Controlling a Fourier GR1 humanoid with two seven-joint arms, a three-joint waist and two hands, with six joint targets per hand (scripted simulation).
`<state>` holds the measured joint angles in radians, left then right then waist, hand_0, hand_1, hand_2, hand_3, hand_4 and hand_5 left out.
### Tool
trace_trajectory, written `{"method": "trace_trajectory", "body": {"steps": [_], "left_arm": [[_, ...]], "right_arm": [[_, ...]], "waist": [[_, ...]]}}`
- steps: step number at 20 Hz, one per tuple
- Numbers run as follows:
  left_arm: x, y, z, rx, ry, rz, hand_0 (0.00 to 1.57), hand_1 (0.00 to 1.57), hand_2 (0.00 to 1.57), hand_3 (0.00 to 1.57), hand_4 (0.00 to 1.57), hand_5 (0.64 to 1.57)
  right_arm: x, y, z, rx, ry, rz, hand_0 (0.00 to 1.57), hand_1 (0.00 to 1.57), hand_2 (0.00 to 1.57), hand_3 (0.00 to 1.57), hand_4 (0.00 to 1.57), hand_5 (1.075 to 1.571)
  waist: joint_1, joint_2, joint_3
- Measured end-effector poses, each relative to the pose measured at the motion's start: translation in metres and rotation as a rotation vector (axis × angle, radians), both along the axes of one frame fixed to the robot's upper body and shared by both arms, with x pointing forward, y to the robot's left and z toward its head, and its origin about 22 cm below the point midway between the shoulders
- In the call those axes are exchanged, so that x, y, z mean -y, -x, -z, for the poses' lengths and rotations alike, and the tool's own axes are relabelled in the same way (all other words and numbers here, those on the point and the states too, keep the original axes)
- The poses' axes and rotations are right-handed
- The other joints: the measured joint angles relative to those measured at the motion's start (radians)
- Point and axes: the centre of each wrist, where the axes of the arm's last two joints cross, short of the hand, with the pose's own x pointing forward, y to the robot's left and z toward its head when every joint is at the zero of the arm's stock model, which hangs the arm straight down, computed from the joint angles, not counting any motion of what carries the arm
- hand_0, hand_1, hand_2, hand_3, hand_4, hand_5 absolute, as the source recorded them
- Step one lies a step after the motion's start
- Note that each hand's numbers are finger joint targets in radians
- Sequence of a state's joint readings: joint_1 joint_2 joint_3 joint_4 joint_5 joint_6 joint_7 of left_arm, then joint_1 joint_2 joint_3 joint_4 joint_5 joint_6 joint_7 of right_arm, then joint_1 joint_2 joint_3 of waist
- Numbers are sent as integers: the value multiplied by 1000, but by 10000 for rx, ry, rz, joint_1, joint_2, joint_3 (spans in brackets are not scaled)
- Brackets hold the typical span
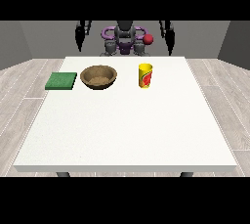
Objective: Pick the cup and pour the ball into the bowl, then pick the bowl and place it on the pad
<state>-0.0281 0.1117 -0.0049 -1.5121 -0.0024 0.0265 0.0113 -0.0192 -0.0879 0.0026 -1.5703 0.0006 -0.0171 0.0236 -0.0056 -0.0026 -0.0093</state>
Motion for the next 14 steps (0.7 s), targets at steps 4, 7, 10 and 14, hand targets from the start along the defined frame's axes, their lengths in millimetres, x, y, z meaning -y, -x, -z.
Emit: {"method": "trace_trajectory", "body": {"steps": [4,7,10,14], "left_arm": [[-3,-2,-14,135,-104,43,0,0,0,0,0,1430],[-4,-3,-21,473,299,-30,0,0,0,0,0,1428],[1,-2,-29,1247,1205,1,0,0,0,0,0,1425],[-7,-2,-36,1974,1675,3,0,0,0,0,0,1410]], "right_arm": [[5,-1,-14,136,185,6,0,0,0,0,0,1571],[12,0,-19,256,31,94,0,0,0,0,0,1571],[34,6,-7,580,-512,381,0,0,0,0,0,1570],[46,3,-9,1034,-1031,437,0,0,0,0,0,1570]], "waist": [[-22,-1270,39],[-57,-1760,59],[185,-1438,80],[183,-961,90]]}}
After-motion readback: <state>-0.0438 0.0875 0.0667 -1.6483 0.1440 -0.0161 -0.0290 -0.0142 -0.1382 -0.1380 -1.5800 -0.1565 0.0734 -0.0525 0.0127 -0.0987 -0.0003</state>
